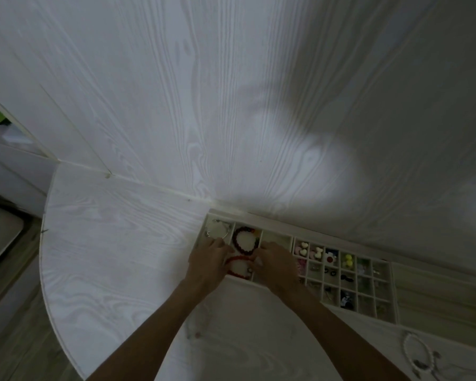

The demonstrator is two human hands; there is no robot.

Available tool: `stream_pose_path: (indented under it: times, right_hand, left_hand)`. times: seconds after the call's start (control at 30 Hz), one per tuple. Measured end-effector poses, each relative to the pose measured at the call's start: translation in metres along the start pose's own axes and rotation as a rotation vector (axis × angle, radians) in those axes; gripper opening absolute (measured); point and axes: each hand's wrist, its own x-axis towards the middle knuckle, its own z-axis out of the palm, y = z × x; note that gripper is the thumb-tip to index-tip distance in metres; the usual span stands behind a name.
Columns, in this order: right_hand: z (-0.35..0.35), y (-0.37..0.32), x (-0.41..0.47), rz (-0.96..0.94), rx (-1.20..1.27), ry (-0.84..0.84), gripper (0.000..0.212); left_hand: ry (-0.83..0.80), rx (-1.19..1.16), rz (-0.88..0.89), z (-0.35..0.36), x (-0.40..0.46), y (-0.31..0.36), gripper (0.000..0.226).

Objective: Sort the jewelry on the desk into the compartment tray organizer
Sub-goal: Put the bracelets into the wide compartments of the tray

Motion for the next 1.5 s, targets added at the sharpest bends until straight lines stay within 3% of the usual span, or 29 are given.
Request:
stream_pose_path:
  times: [0.13, 0.33, 0.43, 0.5, 0.6, 0.7, 0.9, 1.07, 1.2, 1.3, 1.4, 1.5]
  right_hand:
    - [0.004, -0.001, 0.004, -0.031, -0.101, -0.064, 0.027]
    - [0.003, -0.006, 0.006, 0.016, -0.110, -0.038, 0.024]
    - [-0.004, -0.004, 0.007, 0.096, 0.056, 0.045, 0.026]
    - [-0.009, 0.003, 0.000, 0.006, 0.075, 0.063, 0.022]
    - [-0.012, 0.013, -0.012, -0.250, -0.100, -0.074, 0.032]
    - [-0.015, 0.011, -0.014, -0.303, -0.290, -0.132, 0.037]
    - [-0.012, 0.014, -0.007, -0.216, -0.266, -0.219, 0.051]
    - [-0.015, 0.009, -0.025, -0.367, -0.247, 0.018, 0.053]
    - [-0.010, 0.009, -0.038, -0.444, -0.284, -0.025, 0.056]
    - [-0.016, 0.005, -0.039, -0.440, -0.319, -0.012, 0.051]
    - [-0.022, -0.001, -0.036, -0.424, -0.254, -0.003, 0.048]
    - [-0.029, -0.009, -0.037, -0.363, -0.131, 0.046, 0.045]
  left_hand:
    - [0.126, 0.061, 0.240, -0.009, -0.011, 0.002, 0.018]
    - [-0.009, 0.239, 0.381, -0.013, -0.027, 0.004, 0.013]
    - [0.009, 0.286, 0.405, -0.018, -0.026, 0.007, 0.011]
    - [0.022, 0.271, 0.405, -0.020, -0.027, 0.006, 0.014]
    - [-0.012, 0.296, 0.425, -0.020, -0.028, 0.005, 0.020]
    - [-0.040, 0.360, 0.406, -0.023, -0.028, 0.007, 0.021]
    - [-0.177, 0.312, 0.335, -0.016, -0.027, -0.001, 0.041]
    - [-0.075, 0.313, 0.390, -0.019, -0.031, -0.001, 0.032]
    - [-0.192, 0.301, 0.314, -0.013, -0.029, -0.008, 0.042]
    - [-0.191, 0.302, 0.337, -0.014, -0.027, -0.009, 0.043]
    - [-0.174, 0.195, 0.295, -0.019, -0.030, -0.011, 0.042]
    - [-0.020, -0.072, 0.065, -0.029, -0.043, -0.020, 0.034]
